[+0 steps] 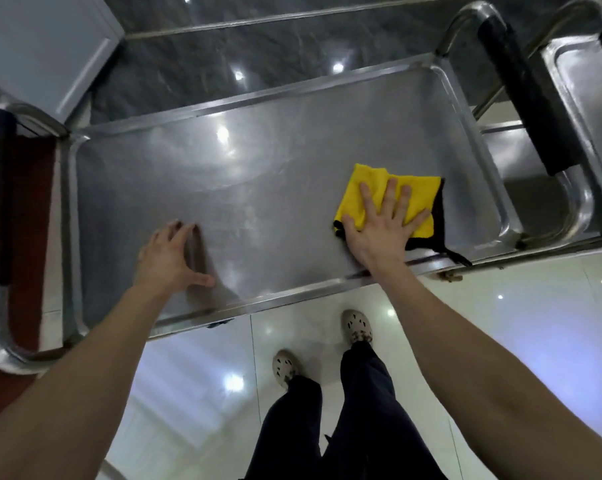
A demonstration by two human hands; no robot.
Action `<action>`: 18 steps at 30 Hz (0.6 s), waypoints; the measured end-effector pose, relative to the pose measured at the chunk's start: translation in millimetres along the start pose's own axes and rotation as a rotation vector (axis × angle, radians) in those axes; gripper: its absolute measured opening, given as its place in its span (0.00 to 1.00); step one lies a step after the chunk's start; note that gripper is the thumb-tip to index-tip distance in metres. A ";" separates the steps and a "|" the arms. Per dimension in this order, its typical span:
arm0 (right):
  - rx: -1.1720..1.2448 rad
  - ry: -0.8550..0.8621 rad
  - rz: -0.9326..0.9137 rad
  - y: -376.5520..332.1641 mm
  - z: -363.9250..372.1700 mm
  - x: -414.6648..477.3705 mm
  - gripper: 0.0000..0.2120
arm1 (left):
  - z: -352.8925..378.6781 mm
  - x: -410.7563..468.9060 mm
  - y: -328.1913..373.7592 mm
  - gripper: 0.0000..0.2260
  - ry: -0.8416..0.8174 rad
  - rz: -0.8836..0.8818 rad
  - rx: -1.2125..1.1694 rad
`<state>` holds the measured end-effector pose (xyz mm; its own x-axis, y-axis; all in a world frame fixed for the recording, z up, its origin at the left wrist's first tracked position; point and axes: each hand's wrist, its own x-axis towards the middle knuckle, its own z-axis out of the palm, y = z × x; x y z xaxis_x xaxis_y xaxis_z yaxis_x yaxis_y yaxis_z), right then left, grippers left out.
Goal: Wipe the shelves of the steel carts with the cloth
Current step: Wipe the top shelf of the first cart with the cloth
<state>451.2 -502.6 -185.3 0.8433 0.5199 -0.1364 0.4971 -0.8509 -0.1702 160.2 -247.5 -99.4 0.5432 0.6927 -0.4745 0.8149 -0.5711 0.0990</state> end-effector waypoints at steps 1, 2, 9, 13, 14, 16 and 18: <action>-0.006 0.008 -0.113 -26.2 8.7 -4.6 0.38 | 1.3 1.6 -1.5 0.62 -0.002 -0.005 -0.027; -0.009 0.012 -0.244 -54.0 17.7 -10.9 0.38 | 2.6 2.9 -2.7 0.62 0.001 -0.003 -0.038; -0.080 -0.059 -1.038 -188.4 51.4 7.2 0.35 | 10.3 4.0 -4.6 0.67 0.038 -0.026 -0.081; -0.082 -0.079 -0.958 -190.7 32.3 104.6 0.37 | 9.6 4.3 -4.6 0.66 0.040 -0.036 -0.072; -0.065 -0.076 -0.849 -180.4 25.9 128.8 0.38 | 8.7 3.8 -4.0 0.66 0.038 -0.038 -0.069; -0.037 -0.051 -0.591 -144.8 13.8 169.0 0.38 | 5.8 2.4 -1.2 0.65 0.031 -0.043 -0.054; -0.005 -0.017 -0.357 -103.2 5.5 194.4 0.38 | 3.2 0.7 1.5 0.65 0.025 -0.049 -0.050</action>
<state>562.8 -313.2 -199.7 0.6127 0.7857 -0.0854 0.7608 -0.6156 -0.2055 161.2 -249.3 -102.4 0.5069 0.7305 -0.4576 0.8493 -0.5141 0.1202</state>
